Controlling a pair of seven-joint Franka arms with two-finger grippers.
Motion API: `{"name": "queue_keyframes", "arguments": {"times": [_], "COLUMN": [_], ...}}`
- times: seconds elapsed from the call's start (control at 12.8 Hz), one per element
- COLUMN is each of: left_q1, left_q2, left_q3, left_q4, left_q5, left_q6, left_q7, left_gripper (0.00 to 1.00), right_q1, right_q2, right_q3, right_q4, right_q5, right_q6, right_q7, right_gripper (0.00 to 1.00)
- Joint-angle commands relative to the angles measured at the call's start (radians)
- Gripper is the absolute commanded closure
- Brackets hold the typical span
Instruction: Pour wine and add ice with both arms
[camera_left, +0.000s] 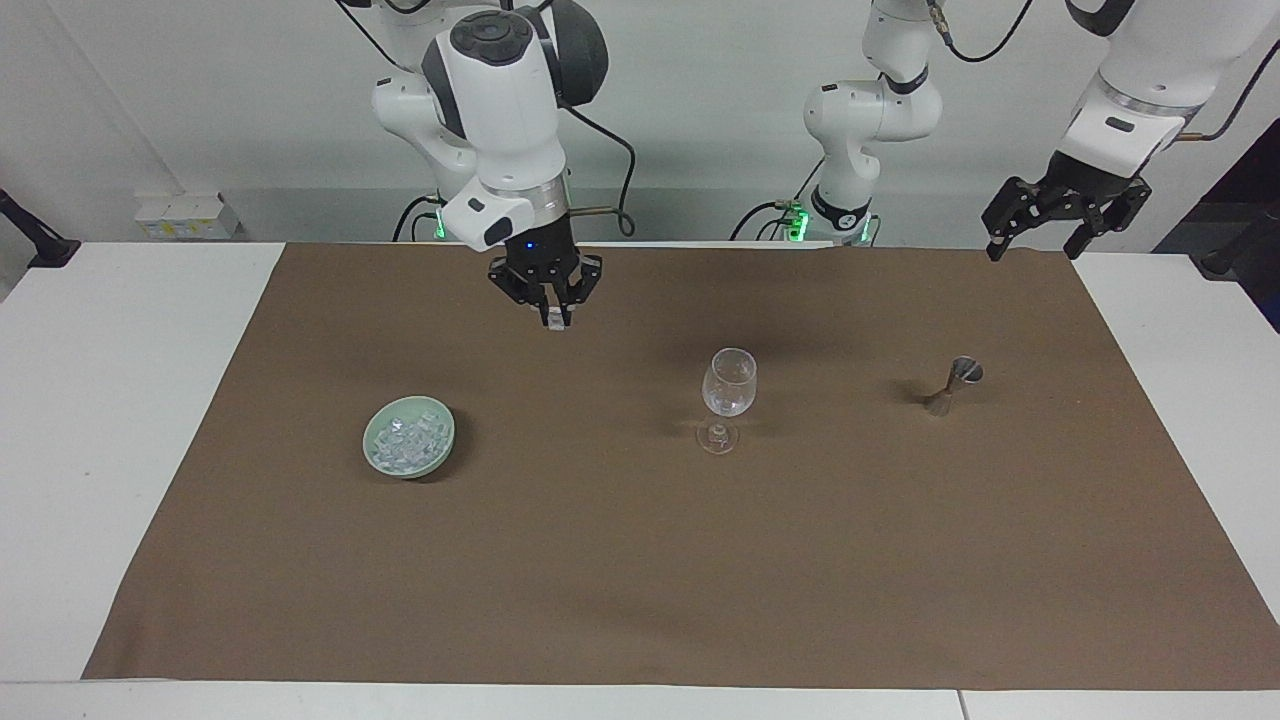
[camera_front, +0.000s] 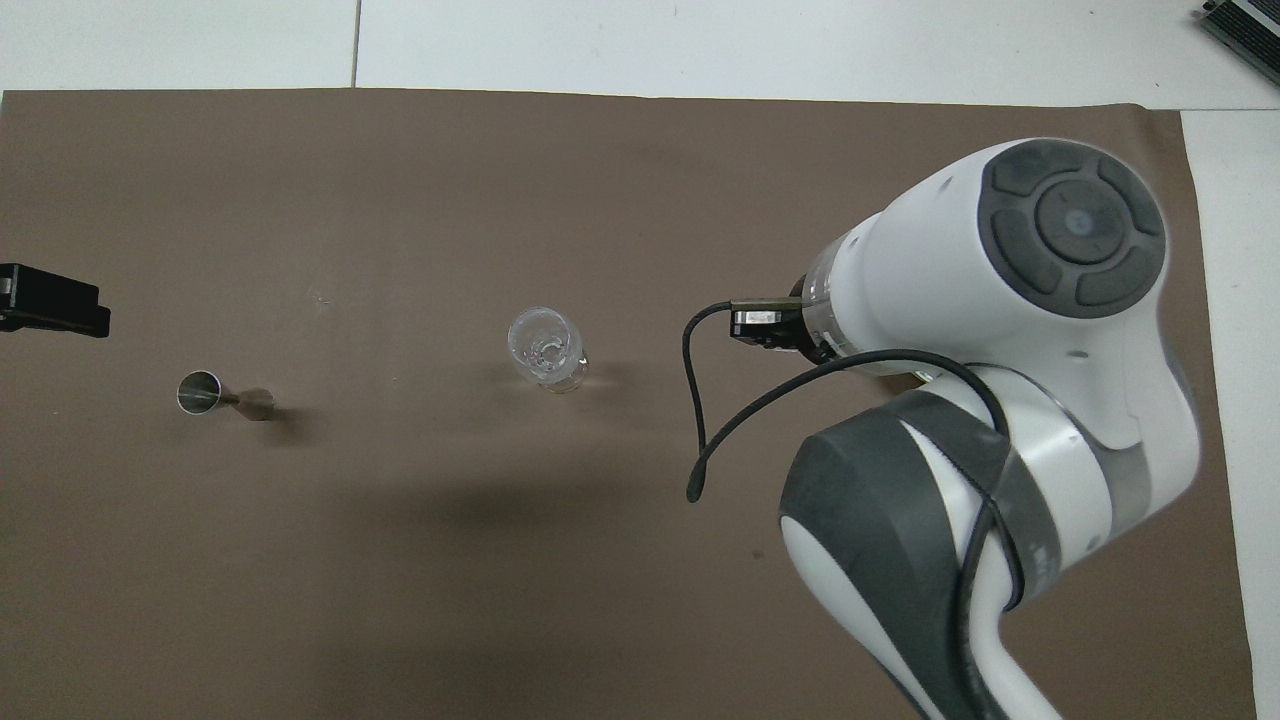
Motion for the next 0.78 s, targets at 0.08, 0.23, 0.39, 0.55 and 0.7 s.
{"name": "queue_keyframes", "arguments": {"times": [0.08,0.23,0.39,0.55,0.7], "left_q1": [0.023,0.024,0.026,0.026,0.024], "left_q2": [0.014,0.016,0.014,0.016,0.016], "left_q3": [-0.003,-0.001,-0.001,-0.001,-0.003], "left_q4": [-0.008,-0.008,-0.01,-0.011,-0.016], "left_q5": [0.004,0.006,0.006,0.006,0.004], "left_q6": [0.022,0.023,0.025,0.05,0.1], "left_q7": [0.005,0.003,0.002,0.002,0.005], "left_gripper": [0.0,0.0,0.0,0.0,0.0], "right_q1": [0.064,0.115,0.152,0.19,0.196], "right_q2": [0.069,0.104,0.123,0.137,0.144], "right_q3": [0.015,0.013,0.013,0.009,0.013], "right_q4": [0.084,0.116,0.13,0.141,0.142], "right_q5": [0.012,0.003,0.004,0.0,0.0], "right_q6": [0.027,0.047,0.093,0.09,0.101], "right_q7": [0.129,0.196,0.245,0.253,0.275], "right_gripper": [1.0,1.0,1.0,1.0,1.0]}}
